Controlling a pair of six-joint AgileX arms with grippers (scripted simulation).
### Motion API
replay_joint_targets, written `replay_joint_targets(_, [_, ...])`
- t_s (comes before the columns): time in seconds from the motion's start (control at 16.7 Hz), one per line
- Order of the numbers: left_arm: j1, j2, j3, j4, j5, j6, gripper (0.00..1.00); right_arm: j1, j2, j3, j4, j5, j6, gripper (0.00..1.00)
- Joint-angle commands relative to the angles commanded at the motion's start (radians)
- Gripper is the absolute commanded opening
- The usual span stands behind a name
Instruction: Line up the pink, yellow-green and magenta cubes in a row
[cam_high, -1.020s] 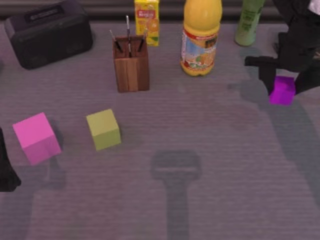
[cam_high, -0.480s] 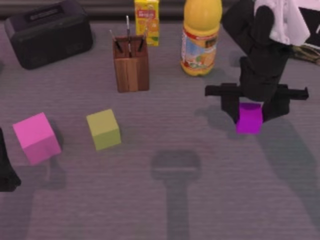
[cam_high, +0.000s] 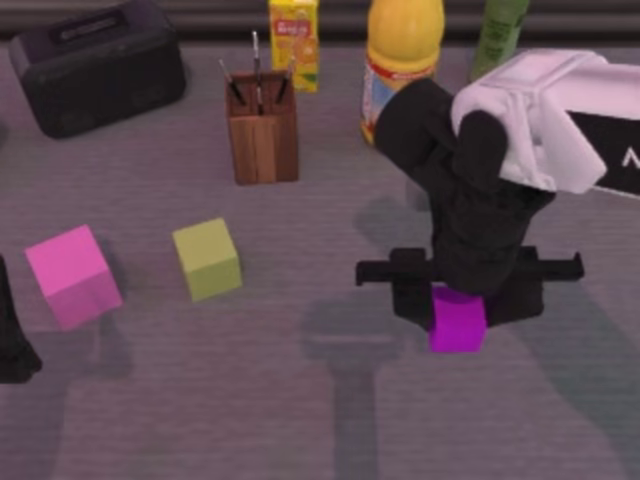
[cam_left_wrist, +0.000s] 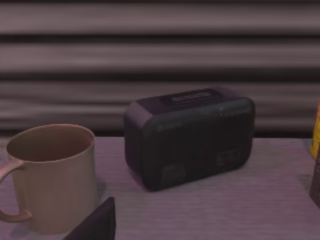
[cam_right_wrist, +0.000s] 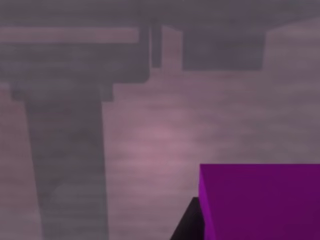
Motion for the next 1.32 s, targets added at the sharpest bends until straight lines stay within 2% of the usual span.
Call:
replay_joint_targets(0.3, [0.0,0.0,0.0,0.0,0.0,0.0,1.0,-0.002,0.01,-0.01,0.015,-0.001,-0.001,0.0])
replay_joint_targets(0.72, [0.0,0.0,0.0,0.0,0.0,0.0,1.0,0.001,0.095,-0.145,0.242,0.0,0.003,0.0])
replay_joint_targets(1.02, [0.0,0.0,0.0,0.0,0.0,0.0,1.0,0.002,0.103,-0.155,0.258,0.001,0.004,0.0])
replay_joint_targets(1.32, [0.0,0.0,0.0,0.0,0.0,0.0,1.0,0.002,0.103,-0.155,0.258,0.001,0.004,0.38])
